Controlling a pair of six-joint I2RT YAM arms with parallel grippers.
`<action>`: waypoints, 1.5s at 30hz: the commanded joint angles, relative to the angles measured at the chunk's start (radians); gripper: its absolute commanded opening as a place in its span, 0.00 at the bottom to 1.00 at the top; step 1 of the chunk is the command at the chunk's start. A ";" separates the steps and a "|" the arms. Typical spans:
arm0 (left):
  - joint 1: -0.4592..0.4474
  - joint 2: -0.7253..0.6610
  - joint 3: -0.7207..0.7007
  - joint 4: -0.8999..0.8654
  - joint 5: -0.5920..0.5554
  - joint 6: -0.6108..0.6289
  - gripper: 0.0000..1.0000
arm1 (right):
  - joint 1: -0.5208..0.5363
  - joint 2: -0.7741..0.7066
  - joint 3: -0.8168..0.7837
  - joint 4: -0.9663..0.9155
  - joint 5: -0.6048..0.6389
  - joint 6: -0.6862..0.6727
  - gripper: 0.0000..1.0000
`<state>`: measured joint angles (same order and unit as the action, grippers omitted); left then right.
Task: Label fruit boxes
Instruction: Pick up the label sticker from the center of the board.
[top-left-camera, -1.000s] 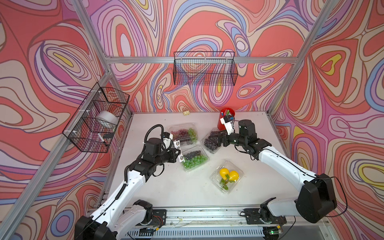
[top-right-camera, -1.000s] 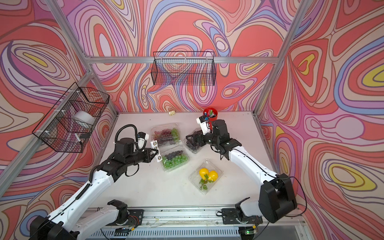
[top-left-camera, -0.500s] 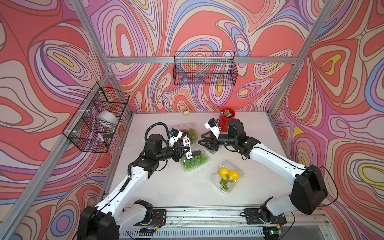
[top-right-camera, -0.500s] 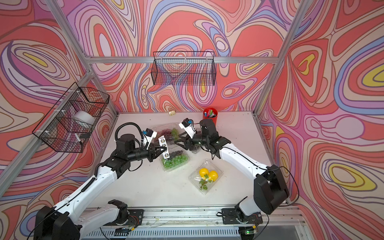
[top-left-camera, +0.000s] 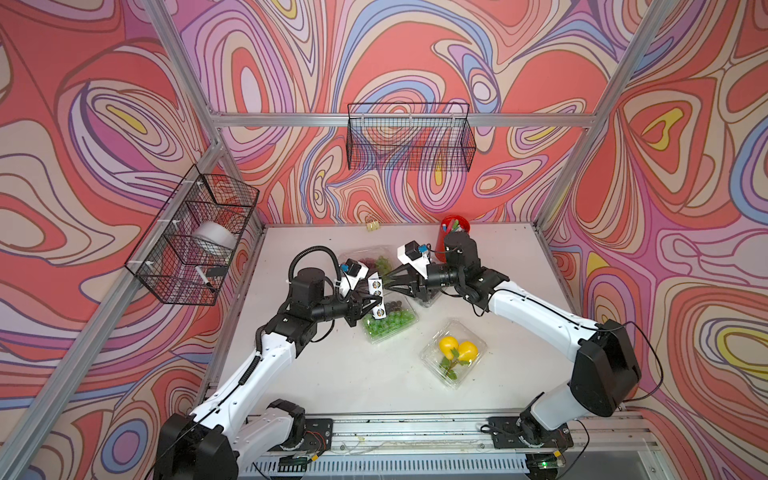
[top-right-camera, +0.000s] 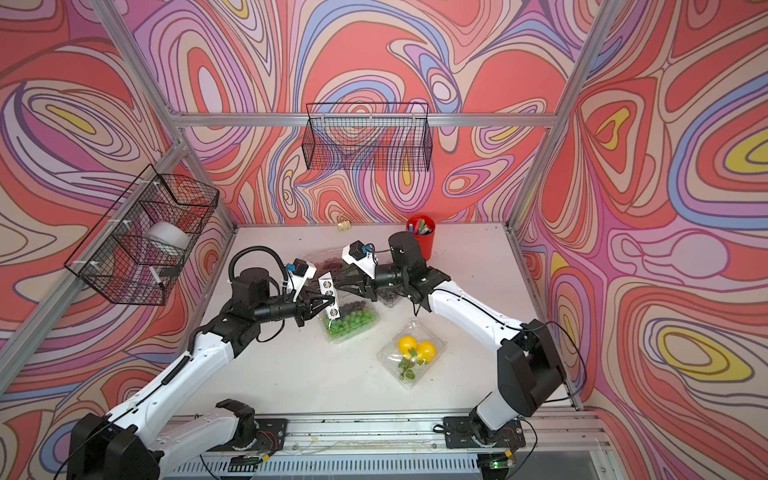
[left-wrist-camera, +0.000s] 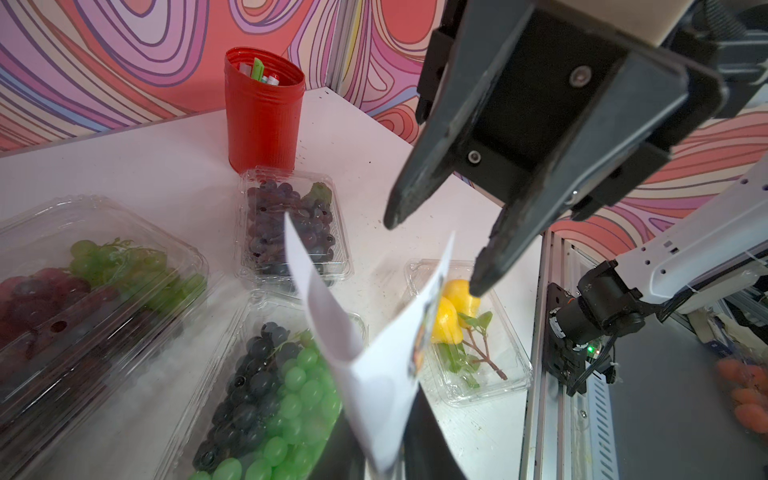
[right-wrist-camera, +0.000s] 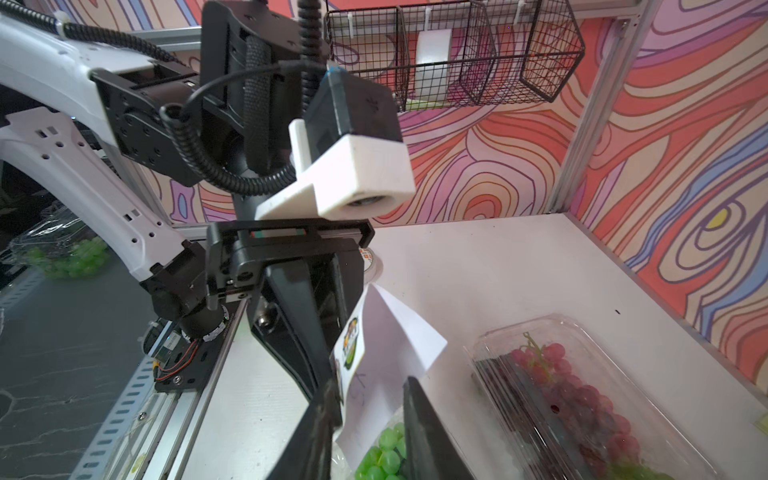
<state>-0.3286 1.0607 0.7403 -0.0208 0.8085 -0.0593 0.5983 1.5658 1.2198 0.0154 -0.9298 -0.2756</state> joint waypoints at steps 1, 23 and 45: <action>-0.005 -0.017 0.028 0.018 0.020 0.031 0.18 | 0.011 0.019 0.020 0.008 -0.049 -0.025 0.29; -0.012 -0.017 0.029 0.016 0.027 0.047 0.21 | 0.019 0.058 0.036 0.060 -0.094 0.020 0.00; -0.019 0.124 0.398 -0.562 0.105 0.844 0.69 | -0.110 0.063 0.347 -1.106 -0.024 -0.880 0.00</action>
<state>-0.3389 1.1637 1.1019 -0.4923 0.8497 0.6300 0.4854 1.6073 1.5269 -0.8627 -0.9810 -0.9848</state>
